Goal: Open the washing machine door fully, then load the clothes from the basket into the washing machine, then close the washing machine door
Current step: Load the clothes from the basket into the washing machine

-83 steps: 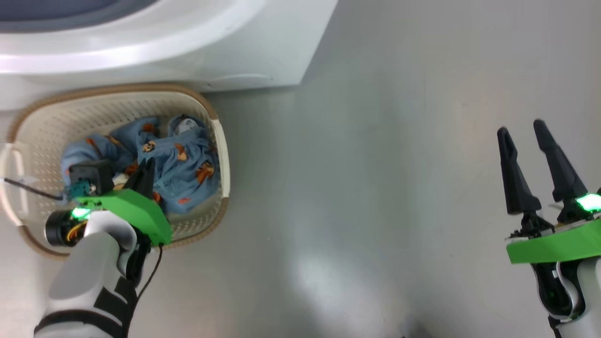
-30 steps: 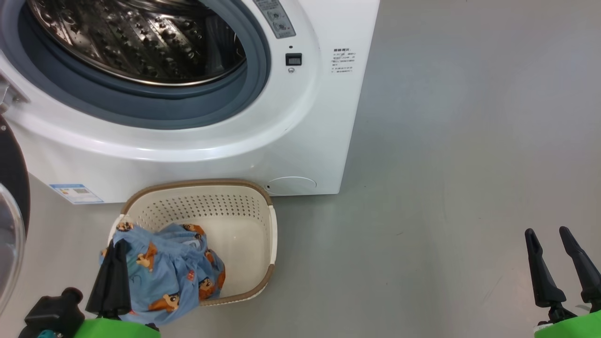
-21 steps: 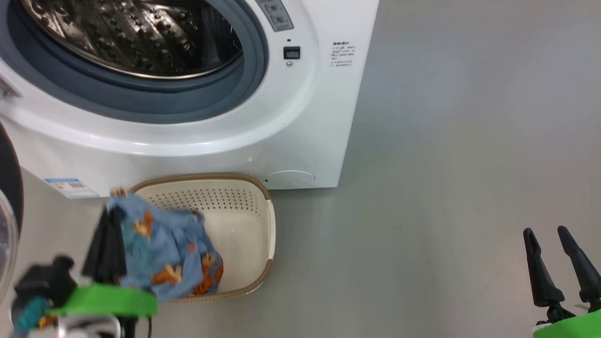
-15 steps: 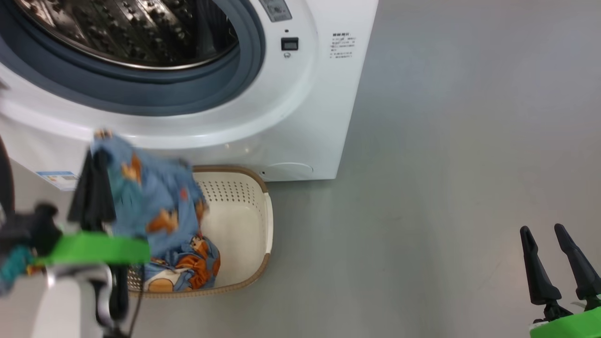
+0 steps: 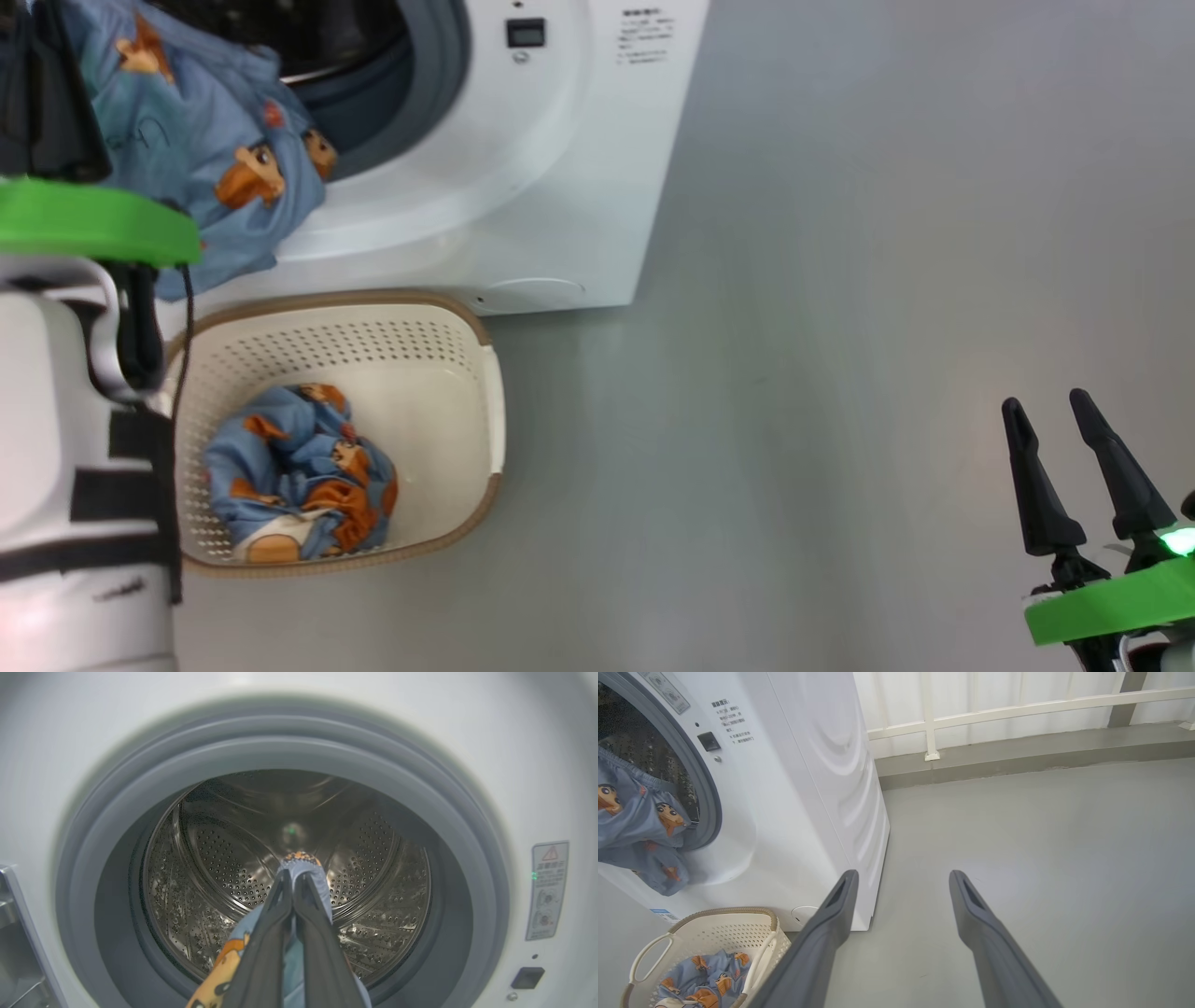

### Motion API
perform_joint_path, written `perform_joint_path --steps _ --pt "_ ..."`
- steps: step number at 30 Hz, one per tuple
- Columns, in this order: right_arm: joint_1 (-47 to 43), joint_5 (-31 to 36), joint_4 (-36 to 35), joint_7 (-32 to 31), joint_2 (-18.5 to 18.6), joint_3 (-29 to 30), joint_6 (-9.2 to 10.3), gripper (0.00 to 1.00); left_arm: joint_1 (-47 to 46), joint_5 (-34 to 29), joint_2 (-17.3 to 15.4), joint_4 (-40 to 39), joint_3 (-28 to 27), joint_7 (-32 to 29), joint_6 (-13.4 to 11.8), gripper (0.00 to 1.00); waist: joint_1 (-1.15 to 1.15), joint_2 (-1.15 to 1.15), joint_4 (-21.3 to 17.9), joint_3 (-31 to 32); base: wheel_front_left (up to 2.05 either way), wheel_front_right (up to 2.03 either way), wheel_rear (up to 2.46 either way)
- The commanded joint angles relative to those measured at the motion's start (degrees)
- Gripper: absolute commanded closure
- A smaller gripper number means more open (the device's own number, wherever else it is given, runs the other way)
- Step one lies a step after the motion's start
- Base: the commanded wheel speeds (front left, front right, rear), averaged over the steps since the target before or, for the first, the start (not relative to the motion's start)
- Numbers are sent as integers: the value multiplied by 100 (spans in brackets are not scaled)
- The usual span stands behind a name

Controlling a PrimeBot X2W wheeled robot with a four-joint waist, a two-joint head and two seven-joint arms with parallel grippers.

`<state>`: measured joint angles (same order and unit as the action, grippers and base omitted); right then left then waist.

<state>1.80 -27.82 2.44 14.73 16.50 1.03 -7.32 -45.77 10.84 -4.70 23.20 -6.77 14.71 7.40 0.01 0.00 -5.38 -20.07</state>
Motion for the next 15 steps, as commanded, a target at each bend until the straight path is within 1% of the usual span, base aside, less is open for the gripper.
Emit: perform_joint_path --steps 1,10,15 --pt "51 -39 -130 27 99 -125 -17 0 -248 -120 -290 137 -118 29 9 100 -1 0 -180 -180 0 0 0" --pt "267 -99 -154 27 26 -375 -17 0 -1066 -340 -565 1584 -283 29 -23 100 -1 0 -536 -577 0 0 0" --pt "371 -125 -183 27 -29 -470 -17 0 -1530 -463 -783 2336 -287 29 -77 100 -1 0 -683 -798 0 0 0"
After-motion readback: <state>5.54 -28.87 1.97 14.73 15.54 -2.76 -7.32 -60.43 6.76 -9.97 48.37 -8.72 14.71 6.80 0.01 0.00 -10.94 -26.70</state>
